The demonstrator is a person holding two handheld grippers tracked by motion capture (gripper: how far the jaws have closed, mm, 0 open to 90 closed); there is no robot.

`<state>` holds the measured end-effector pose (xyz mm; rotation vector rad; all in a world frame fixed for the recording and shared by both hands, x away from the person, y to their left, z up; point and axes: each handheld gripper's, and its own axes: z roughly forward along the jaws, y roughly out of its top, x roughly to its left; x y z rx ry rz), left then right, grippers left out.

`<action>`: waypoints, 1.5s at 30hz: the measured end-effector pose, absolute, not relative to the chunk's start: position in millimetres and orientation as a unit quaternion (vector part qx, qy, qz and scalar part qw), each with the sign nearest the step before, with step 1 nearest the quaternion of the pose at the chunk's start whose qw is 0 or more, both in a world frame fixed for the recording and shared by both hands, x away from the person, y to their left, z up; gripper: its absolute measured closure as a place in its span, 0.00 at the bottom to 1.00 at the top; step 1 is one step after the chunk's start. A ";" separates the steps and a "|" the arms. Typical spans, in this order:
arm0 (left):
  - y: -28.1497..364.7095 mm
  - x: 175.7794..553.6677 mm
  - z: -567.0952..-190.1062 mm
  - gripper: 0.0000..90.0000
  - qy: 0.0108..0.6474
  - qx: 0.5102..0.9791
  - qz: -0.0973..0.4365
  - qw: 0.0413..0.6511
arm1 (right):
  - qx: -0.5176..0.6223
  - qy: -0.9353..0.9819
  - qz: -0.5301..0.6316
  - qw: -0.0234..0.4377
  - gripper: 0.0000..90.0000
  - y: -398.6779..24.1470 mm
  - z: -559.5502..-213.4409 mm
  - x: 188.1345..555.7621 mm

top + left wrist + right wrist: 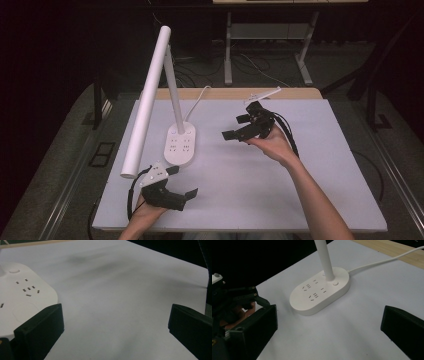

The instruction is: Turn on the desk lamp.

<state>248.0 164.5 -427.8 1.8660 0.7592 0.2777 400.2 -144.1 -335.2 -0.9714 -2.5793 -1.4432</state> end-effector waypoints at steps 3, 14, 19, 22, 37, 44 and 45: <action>164.5 248.2 -427.9 0.00 0.318 0.780 0.116 0.527 | -0.314 -0.828 -0.465 0.019 0.00 -137.9 -337.1 403.1; 165.9 248.4 -427.4 0.00 0.318 0.778 0.117 0.529 | -0.317 -0.822 -0.473 0.026 0.00 -120.3 -347.7 417.2; 166.4 248.3 -427.1 0.00 0.318 0.778 0.117 0.529 | -0.321 -0.822 -0.469 0.029 0.00 -113.6 -350.4 423.0; 166.4 248.4 -427.2 0.00 0.318 0.778 0.118 0.529 | -0.323 -0.820 -0.471 0.031 0.00 -108.8 -350.7 427.2; 169.1 249.0 -426.6 0.00 0.323 0.774 0.120 0.532 | -0.337 -0.812 -0.475 0.034 0.00 -87.6 -355.9 447.2; 168.4 248.3 -426.4 0.00 0.320 0.776 0.119 0.531 | -0.340 -0.815 -0.468 0.027 0.17 -81.2 -364.3 451.8; 168.5 248.5 -426.4 0.00 0.319 0.775 0.120 0.532 | -0.340 -0.813 -0.471 0.025 0.27 -80.0 -366.3 453.3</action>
